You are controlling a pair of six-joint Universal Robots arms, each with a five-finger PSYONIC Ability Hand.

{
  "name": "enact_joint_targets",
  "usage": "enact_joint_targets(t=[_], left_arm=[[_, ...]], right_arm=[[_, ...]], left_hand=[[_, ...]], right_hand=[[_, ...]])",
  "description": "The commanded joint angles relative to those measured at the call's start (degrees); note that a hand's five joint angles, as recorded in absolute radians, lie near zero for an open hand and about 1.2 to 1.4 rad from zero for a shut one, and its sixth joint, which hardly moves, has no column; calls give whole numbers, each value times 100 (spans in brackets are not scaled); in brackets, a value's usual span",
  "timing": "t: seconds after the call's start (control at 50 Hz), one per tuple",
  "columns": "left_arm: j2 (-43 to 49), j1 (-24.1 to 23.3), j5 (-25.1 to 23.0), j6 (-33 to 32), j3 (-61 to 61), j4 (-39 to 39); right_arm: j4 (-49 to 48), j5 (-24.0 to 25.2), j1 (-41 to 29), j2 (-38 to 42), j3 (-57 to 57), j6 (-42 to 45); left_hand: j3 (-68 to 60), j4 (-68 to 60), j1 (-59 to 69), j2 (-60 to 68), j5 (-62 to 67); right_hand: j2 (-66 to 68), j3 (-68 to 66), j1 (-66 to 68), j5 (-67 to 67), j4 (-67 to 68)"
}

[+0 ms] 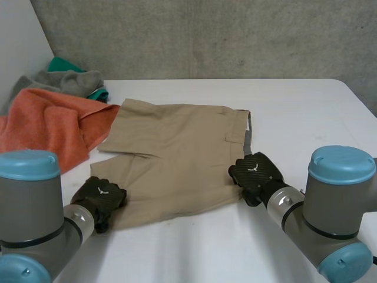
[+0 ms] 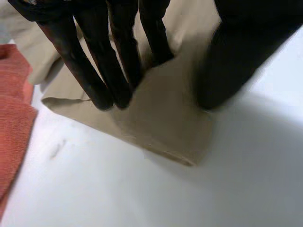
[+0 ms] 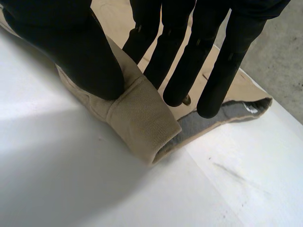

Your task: Fold the laundry.

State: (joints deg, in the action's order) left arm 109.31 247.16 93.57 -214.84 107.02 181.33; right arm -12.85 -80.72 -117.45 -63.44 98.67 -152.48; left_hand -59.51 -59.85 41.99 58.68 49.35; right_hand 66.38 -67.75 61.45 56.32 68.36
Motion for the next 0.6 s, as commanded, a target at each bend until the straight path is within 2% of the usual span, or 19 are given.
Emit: enact_joint_targets(t=[0.02,0.12,0.2,0.3,0.38,0.48,0.56,0.6], left_arm=[[-49,-45,206,-5,21,421],[-357,-107,4,22,74,228],[-813,-151,-400,22,153,-404],[-1393,-230,-979,74,83,-1720],[-1622,-501,-1375,118,-136,-2749],[-1518,-792,-1500,74,-532,-3552],[-1018,-775,-1298,48,-1103,-3228],[-772,-766,-1149,39,-1401,-3026]], right_arm=[[555,-164,-6,-282,-76,25],[1599,-129,143,-704,-137,463],[2873,-41,398,-1082,-199,1263],[4498,205,749,-1425,-304,2352],[5360,389,916,-1583,-409,2749],[5969,443,1040,-1514,-585,2996],[5856,443,1067,-1250,-989,2900],[5611,434,1058,-1101,-1182,2559]], left_hand=[[-2049,-2015,3801,2132,2065],[-2049,-2015,3801,2132,2065],[-2049,-2015,3801,2132,2065],[-2049,-2015,3801,2132,2065],[-2049,-2015,3801,2132,2065],[-2049,-2015,3801,2132,2065],[-2049,-2015,3801,2132,2065],[-2049,-2015,3801,2132,2065]], right_hand=[[1362,-1225,1855,1368,1164],[1362,-1225,1855,1368,1164],[1362,-1225,1855,1368,1164],[1362,-1225,1855,1368,1164],[1362,-1225,1855,1368,1164],[1362,-1225,1855,1368,1164],[1362,-1225,1855,1368,1164],[1362,-1225,1855,1368,1164]])
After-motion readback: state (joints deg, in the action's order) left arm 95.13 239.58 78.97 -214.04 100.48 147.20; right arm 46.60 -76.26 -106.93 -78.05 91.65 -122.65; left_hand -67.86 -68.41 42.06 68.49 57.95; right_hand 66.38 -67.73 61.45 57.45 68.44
